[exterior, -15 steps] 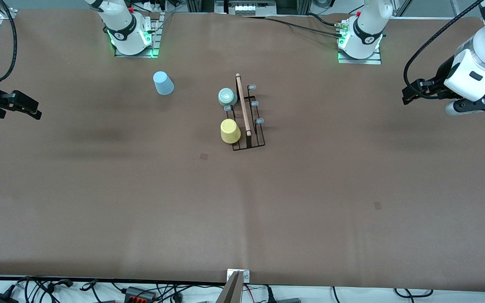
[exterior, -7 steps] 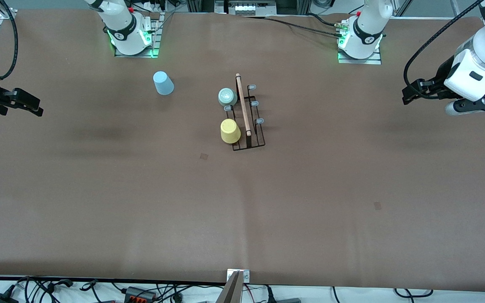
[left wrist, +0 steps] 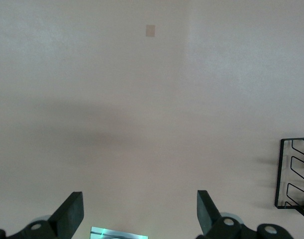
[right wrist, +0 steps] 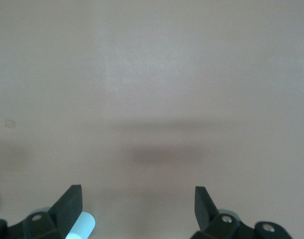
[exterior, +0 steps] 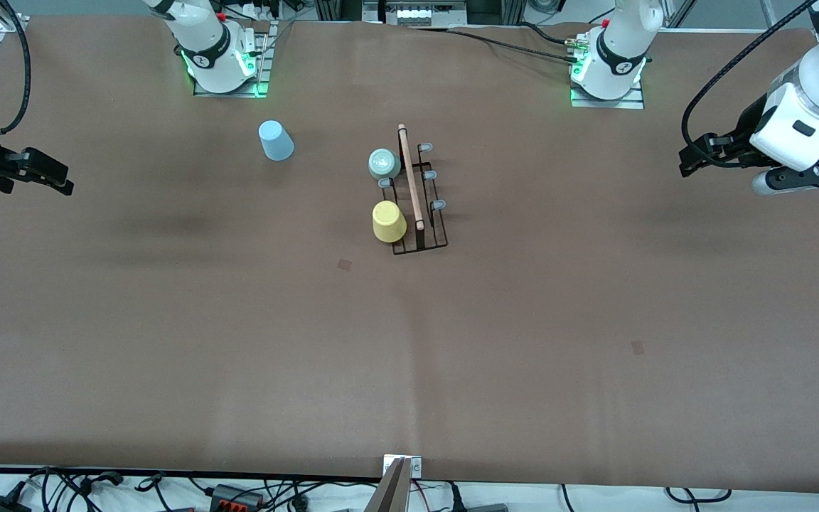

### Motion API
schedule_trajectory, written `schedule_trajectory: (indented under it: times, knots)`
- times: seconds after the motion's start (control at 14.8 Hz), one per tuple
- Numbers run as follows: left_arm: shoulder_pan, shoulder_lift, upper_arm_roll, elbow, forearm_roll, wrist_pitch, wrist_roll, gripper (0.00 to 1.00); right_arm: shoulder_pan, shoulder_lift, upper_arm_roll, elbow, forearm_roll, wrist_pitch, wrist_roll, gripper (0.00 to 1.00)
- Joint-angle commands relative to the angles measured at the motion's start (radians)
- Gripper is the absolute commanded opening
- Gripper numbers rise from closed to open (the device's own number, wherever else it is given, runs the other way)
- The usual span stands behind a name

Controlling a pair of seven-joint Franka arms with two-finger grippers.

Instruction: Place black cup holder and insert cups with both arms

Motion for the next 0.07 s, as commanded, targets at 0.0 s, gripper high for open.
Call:
schedule_trajectory:
  times: [0.0]
  knots:
    - [0.007,0.008,0.002,0.021,-0.019,-0.013,0.023,1.0,-0.007,-0.011,0.009,0.003,0.001,-0.016,-0.01,1.0]
